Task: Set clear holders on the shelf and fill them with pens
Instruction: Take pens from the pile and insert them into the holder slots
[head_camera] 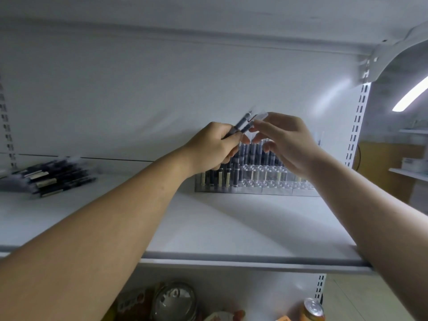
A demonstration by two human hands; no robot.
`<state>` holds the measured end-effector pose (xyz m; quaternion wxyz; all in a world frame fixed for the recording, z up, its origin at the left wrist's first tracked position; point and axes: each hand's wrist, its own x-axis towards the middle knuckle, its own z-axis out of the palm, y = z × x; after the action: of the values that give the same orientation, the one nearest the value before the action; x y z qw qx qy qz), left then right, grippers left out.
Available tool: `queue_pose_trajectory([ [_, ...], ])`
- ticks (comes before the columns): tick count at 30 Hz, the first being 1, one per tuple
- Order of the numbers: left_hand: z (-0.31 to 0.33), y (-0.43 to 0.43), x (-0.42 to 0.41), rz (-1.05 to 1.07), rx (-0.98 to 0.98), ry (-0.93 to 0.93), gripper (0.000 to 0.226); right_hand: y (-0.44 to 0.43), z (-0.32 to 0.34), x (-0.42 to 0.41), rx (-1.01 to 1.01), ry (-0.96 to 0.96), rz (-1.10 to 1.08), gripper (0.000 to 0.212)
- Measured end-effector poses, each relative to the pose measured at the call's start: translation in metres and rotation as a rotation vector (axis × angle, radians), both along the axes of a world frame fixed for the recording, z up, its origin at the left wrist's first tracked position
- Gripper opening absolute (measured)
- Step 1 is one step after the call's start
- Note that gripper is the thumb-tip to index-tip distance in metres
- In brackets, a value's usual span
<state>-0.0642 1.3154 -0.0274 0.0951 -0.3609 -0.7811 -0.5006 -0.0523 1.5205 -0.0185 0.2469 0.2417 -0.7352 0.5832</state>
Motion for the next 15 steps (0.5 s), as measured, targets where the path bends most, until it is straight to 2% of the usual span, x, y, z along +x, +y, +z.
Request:
queue_pose_trajectory([
  [2, -0.001, 0.000, -0.001, 0.010, -0.016, 0.014, 0.027, 0.001, 0.001, -0.001, -0.071, -0.034, 0.032, 0.026],
  [5, -0.001, -0.001, -0.003, 0.047, -0.018, 0.043, 0.030, 0.001, 0.005, 0.000, -0.245, -0.044, 0.098, 0.017],
  [9, -0.001, -0.002, -0.008, 0.115, -0.042, 0.115, 0.029, 0.007, 0.012, 0.001, -0.437, 0.031, 0.033, 0.014],
  [11, -0.002, -0.003, -0.011, 0.142, -0.060, 0.152, 0.029, 0.011, 0.013, 0.000, -0.410, 0.072, -0.084, 0.016],
  [15, -0.002, -0.004, -0.011, 0.171, -0.070, 0.195, 0.028, 0.013, 0.006, -0.006, -0.085, 0.160, -0.330, 0.019],
])
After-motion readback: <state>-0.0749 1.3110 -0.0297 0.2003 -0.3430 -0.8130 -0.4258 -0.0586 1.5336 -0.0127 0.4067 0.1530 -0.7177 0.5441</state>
